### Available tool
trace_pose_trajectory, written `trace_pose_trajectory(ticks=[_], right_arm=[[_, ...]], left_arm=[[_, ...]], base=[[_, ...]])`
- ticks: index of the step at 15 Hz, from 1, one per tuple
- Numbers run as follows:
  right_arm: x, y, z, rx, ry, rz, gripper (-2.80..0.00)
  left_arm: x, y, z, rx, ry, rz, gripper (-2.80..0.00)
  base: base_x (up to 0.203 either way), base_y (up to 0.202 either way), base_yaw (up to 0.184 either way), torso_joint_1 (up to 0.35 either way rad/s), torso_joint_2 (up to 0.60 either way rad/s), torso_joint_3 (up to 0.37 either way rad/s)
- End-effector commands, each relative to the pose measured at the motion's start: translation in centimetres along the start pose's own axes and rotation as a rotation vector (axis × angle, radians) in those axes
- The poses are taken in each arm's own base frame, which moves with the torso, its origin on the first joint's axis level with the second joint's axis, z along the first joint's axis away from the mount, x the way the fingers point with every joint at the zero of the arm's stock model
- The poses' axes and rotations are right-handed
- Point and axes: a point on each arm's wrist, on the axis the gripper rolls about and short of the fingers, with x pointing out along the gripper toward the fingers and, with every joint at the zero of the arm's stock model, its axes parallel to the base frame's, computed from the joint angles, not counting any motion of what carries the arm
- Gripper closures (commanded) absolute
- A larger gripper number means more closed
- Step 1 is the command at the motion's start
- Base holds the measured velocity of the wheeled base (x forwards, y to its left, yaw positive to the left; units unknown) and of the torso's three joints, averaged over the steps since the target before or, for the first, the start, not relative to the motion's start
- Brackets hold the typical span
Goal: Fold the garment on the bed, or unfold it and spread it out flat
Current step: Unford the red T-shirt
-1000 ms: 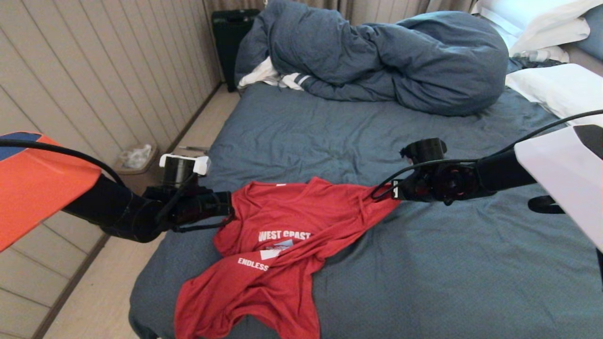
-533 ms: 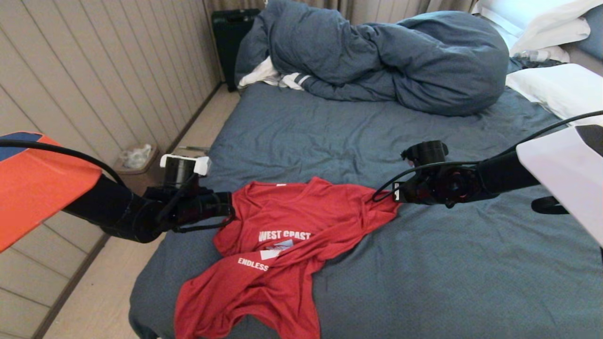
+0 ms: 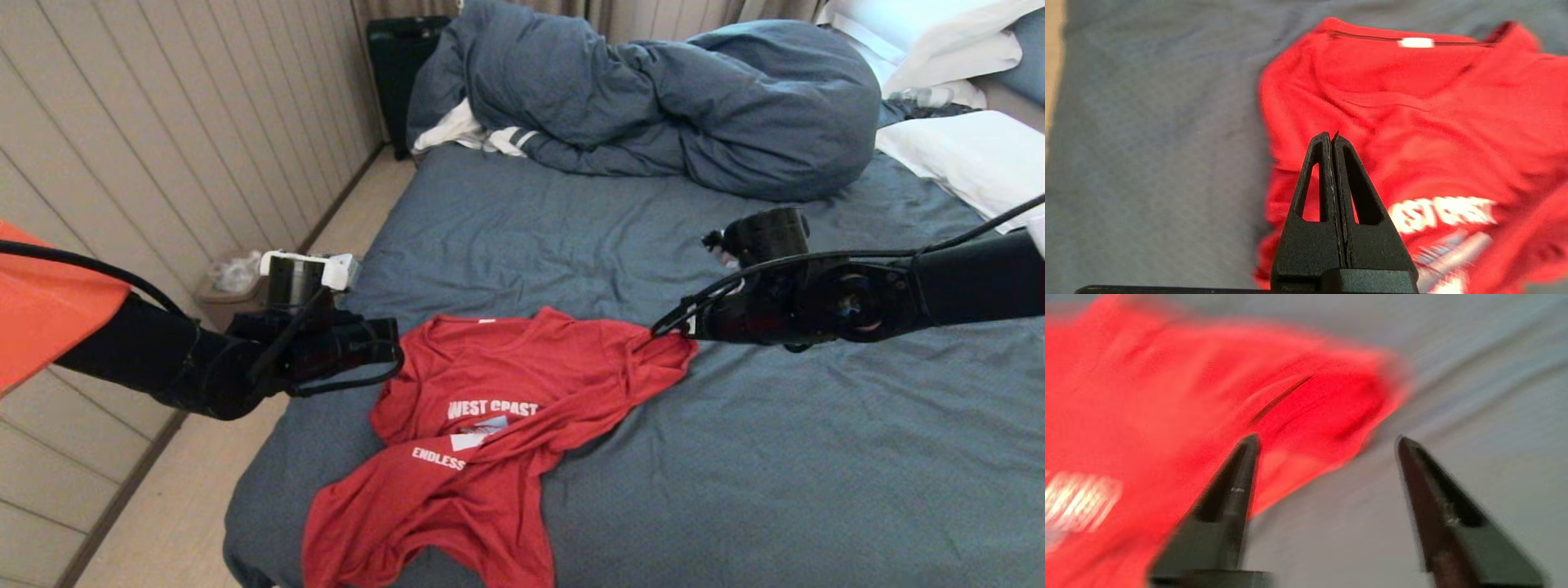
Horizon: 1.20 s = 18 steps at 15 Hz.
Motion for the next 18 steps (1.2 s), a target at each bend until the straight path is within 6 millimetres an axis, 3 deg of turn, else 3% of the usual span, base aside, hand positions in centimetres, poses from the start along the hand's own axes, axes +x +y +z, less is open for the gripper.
trace_pose_trajectory(ticks=[1,8,13,18], right_arm=[[-2.7,2.0,-0.5,-0.031,0.010,0.058,0.00],[-2.8,7.6,-7.2,-0.197,0.295,0.170,0.00],[-3.3,9.4,-13.2,-0.267,0.505,0.261,0.00],[-2.5,12.1,-16.6,-0.328,0.573,0.318,0.00]], left_arm=[[-1.0,-0.4,0.4,-0.007,-0.020,-0.012,0.00],[-3.0,-1.9,-0.4,-0.069,0.025,-0.034,0.00],[-2.8,-1.9,-0.8,-0.067,0.037,-0.035,0.00],[-2.6,-1.9,-0.9,-0.067,0.038,-0.035,0.00]], base=[[0.000,0.000,0.000,0.000,0.00,0.000],[0.000,0.000,0.000,0.000,0.00,0.000],[0.000,0.000,0.000,0.000,0.00,0.000],[0.000,0.000,0.000,0.000,0.00,0.000]])
